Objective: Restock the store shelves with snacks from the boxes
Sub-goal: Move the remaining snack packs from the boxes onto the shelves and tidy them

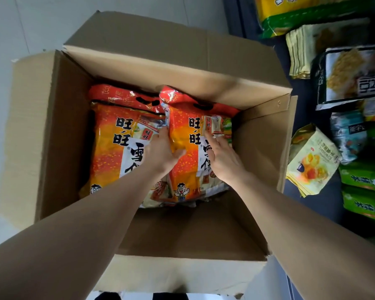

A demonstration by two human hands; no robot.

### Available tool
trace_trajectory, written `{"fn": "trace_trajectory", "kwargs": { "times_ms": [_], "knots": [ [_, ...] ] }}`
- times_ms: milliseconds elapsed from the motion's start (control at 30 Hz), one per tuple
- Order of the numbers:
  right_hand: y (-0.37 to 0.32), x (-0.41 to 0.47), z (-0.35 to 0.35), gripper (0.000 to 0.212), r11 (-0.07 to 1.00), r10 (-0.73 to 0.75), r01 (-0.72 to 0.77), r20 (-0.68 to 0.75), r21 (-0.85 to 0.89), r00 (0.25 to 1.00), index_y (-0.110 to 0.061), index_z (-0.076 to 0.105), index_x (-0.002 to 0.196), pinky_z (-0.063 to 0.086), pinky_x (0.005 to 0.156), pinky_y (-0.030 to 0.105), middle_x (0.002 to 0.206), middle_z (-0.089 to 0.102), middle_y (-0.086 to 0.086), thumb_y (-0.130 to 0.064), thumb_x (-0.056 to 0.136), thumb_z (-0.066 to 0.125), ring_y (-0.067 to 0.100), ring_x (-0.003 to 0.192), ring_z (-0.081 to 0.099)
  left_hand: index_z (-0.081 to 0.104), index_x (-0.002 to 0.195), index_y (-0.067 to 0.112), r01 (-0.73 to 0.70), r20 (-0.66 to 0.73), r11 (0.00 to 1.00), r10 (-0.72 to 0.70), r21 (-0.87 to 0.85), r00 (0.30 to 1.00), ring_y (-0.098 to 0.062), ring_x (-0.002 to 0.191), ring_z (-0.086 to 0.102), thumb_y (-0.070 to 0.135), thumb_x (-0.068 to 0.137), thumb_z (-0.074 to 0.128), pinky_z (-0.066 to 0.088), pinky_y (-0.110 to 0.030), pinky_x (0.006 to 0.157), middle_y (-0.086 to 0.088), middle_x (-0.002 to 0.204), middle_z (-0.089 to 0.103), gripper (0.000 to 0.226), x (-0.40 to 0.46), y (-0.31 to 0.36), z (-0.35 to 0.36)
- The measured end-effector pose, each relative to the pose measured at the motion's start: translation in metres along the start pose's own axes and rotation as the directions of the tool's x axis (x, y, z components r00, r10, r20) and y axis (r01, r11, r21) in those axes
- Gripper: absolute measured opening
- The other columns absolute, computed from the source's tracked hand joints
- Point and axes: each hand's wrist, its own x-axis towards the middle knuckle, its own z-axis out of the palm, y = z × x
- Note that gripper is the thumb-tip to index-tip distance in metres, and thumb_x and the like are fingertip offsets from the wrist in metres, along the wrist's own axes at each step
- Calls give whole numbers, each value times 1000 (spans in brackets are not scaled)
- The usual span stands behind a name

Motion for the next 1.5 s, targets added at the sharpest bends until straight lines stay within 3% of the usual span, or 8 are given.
{"fn": "trace_trajectory", "kwargs": {
  "times_ms": [533,700,833,933,1033,1133,1300,1500],
  "knots": [
    [-1,-22,-22,58,991,46,-44,-6,124,999,-35,23,156,45,105,44,152,37,5,-46,103,44,26,133,45,43,130,19,244,305,924,-151,-294,940,-22,103,62,31,81,81,52,-39,93,2,116,62,64,-15,-2,-29],
    [2,-18,-32,113,795,309,-332,132,507,942,-33,26,149,48,103,47,133,60,0,-96,59,51,24,117,61,46,127,22,396,472,798,-162,-453,867,-14,93,69,19,88,73,55,-21,70,1,111,68,48,-45,-33,-80],
    [-13,-25,-39,76,618,252,-409,324,671,912,-30,49,136,40,103,35,125,63,-7,-66,73,71,14,113,59,51,136,21,440,575,747,-95,-498,812,-18,110,67,20,92,67,54,-23,83,-2,122,68,47,-51,-48,-103],
    [-14,-28,-40,58,532,261,-410,318,741,912,-28,66,113,49,92,31,110,72,-5,-59,67,82,13,101,66,49,140,19,283,413,883,-115,-374,903,-24,127,53,28,97,62,38,-38,109,1,130,60,46,-46,-49,-98],
    [-13,-27,-38,50,478,361,-317,146,819,921,-24,68,108,55,77,27,105,74,-1,-46,68,87,15,95,71,45,146,19,39,54,986,-49,164,997,-34,144,25,36,98,58,17,-50,119,-13,149,41,53,-34,-53,-79],
    [-8,-26,-38,62,551,384,-263,39,792,922,-32,69,106,58,89,42,101,76,-7,-64,57,87,15,94,73,17,156,37,182,-62,963,-173,200,983,-36,150,-11,46,91,64,11,-66,115,-7,165,-7,80,-27,-50,-66],
    [3,-34,-43,46,644,409,-249,-51,723,911,-34,67,104,57,92,45,100,74,-10,-63,70,80,14,93,72,-6,154,40,379,-101,919,-368,113,924,-50,146,7,67,66,77,27,-71,107,-4,162,-20,125,-18,-54,-60],
    [7,-52,-54,50,669,393,-224,-81,709,916,-31,60,114,56,92,44,104,71,-11,-58,76,78,13,94,70,-9,149,55,355,-191,931,-334,88,923,-49,136,33,51,79,77,37,-58,107,-18,162,9,111,-24,-63,-66]
  ]
}}
